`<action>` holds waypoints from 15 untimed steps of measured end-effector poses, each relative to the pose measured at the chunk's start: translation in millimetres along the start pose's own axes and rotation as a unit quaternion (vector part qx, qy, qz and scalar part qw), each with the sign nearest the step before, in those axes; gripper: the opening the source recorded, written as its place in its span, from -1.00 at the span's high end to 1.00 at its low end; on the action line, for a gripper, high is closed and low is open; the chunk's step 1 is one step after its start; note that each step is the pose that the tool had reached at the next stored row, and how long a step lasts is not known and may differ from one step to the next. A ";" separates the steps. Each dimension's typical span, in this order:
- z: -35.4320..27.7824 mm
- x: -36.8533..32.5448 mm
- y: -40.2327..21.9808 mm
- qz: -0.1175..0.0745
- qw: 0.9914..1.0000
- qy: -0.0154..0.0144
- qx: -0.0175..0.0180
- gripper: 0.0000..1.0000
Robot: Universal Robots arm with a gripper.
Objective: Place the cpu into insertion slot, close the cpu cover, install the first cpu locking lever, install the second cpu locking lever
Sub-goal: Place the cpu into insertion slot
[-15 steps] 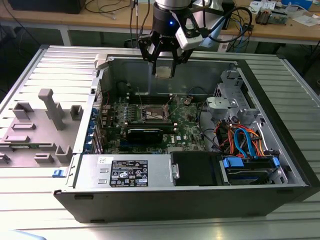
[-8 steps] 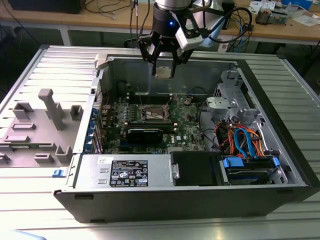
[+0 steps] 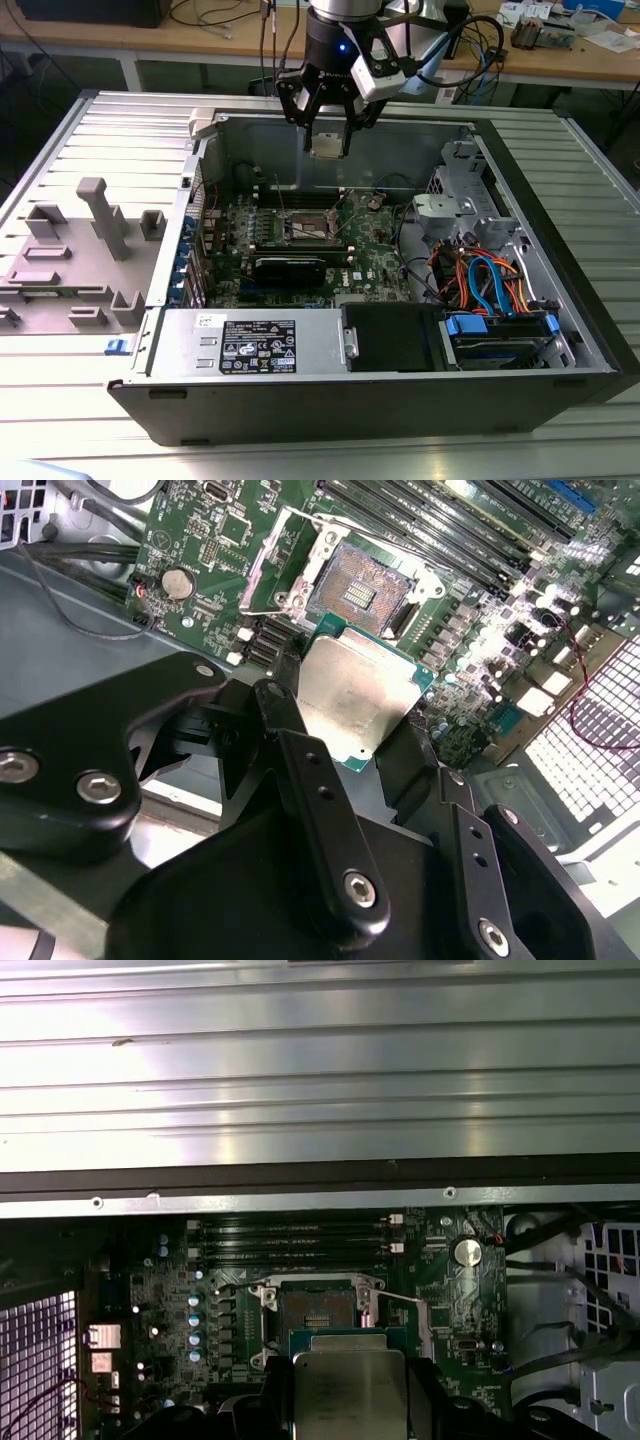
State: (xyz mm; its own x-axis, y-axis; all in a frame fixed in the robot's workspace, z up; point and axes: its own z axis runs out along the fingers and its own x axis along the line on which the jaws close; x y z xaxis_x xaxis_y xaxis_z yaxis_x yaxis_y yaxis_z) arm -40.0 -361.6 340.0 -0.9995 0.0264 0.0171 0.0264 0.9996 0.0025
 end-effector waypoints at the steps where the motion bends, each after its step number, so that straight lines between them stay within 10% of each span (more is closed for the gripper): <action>1: 0.1 0.0 0.0 0.000 1.000 0.000 0.000 -0.09; 15: 1.0 0.0 -0.3 0.000 1.000 0.000 0.003 -0.09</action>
State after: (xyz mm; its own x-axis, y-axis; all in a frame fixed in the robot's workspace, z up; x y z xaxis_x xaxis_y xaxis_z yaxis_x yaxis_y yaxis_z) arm -40.0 -361.9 339.0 -0.9995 0.0264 0.0169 0.0264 0.9996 -0.0036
